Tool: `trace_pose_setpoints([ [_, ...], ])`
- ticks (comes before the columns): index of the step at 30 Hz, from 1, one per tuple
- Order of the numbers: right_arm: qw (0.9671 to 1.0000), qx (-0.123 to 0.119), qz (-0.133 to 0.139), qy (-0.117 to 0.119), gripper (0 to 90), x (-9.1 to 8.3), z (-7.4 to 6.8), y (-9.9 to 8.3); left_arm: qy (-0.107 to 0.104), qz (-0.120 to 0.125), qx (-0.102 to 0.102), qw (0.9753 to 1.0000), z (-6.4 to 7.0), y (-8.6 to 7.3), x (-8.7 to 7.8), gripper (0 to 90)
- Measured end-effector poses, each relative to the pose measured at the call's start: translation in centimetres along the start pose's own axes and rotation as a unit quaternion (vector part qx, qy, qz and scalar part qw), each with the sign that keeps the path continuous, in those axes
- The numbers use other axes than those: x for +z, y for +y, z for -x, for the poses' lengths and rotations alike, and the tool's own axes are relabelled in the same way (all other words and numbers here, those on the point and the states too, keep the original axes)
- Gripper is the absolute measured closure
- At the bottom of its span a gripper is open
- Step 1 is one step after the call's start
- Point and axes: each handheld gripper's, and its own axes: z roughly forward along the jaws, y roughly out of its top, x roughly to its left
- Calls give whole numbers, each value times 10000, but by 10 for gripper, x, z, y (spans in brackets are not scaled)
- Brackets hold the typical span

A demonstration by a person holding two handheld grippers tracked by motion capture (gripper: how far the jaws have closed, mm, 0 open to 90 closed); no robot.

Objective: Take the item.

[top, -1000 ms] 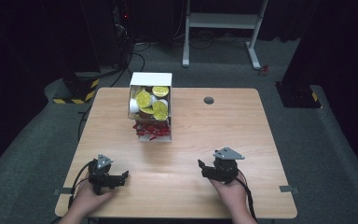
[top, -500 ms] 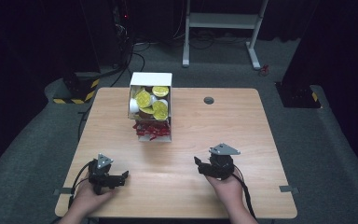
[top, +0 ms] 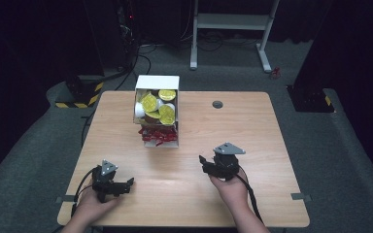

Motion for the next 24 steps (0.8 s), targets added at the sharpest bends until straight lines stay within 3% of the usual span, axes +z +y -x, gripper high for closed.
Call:
trace_pose_setpoints([
  [8, 9997, 103, 181, 161, 437, 4, 0, 8, 0, -2, 2, 10000, 0, 0, 0, 6],
  [17, 9997, -143, 210, 70, 464, 17, -11, 25, -4, -26, 27, 10000, 0, 0, 0, 6],
  [24, 9996, -159, 232, 98, 476, 25, -15, 33, -3, -25, 32, 10000, 0, 0, 0, 6],
])
